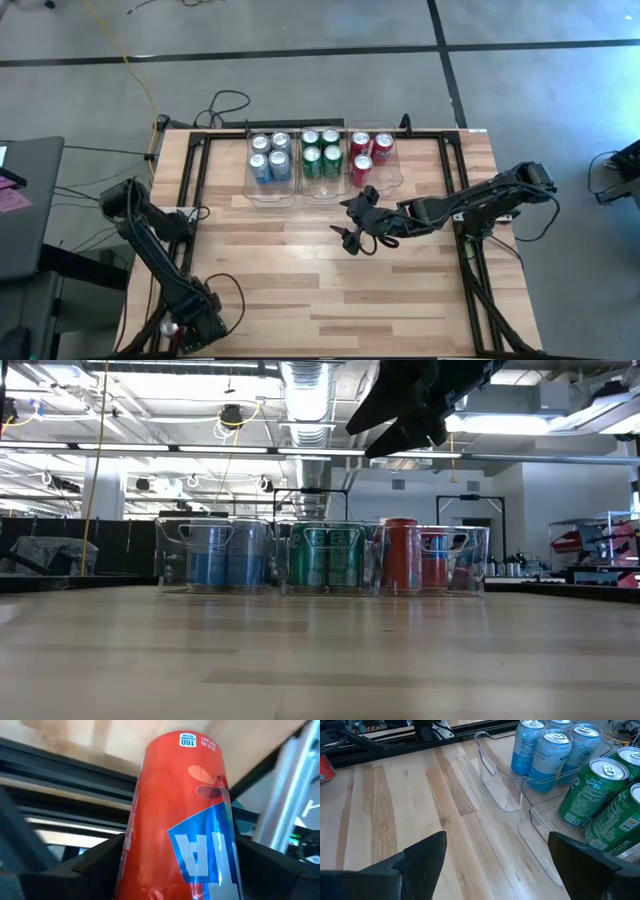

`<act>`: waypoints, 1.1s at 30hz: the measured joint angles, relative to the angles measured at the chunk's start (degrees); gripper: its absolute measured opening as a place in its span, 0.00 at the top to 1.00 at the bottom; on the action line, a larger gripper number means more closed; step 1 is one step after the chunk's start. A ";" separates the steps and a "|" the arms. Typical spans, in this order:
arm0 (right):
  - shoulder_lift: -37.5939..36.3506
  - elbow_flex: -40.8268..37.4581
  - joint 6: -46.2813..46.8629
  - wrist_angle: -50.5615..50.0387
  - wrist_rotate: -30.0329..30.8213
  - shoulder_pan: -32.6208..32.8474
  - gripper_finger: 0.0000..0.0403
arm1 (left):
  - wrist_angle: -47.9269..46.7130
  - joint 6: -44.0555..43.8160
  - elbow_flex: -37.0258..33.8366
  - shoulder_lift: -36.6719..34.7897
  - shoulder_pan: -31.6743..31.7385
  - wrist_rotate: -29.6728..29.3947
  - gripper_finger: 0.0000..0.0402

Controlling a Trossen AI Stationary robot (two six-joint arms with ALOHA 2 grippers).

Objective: Sort soda cans
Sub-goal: Put the red soda can into the right transparent bin

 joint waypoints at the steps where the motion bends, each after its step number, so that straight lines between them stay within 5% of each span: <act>1: 0.00 0.01 0.02 0.00 0.00 0.00 0.09 | -0.81 0.42 0.00 -0.02 0.04 -0.02 0.17; 6: 0.00 0.00 0.02 0.04 0.00 0.00 0.09 | -2.60 2.57 0.02 -0.02 1.00 -0.10 0.25; 13: -0.02 0.00 0.48 1.11 0.00 0.33 0.09 | -4.49 8.26 0.00 -0.04 7.00 -2.48 0.23; 23: -4.88 0.00 -0.92 -0.03 0.06 4.36 0.09 | -10.98 26.28 0.11 -0.11 26.46 -7.57 0.23; 33: -6.99 -0.02 1.97 -9.28 5.71 9.06 0.09 | -9.43 31.84 3.81 -0.03 43.62 -12.89 0.22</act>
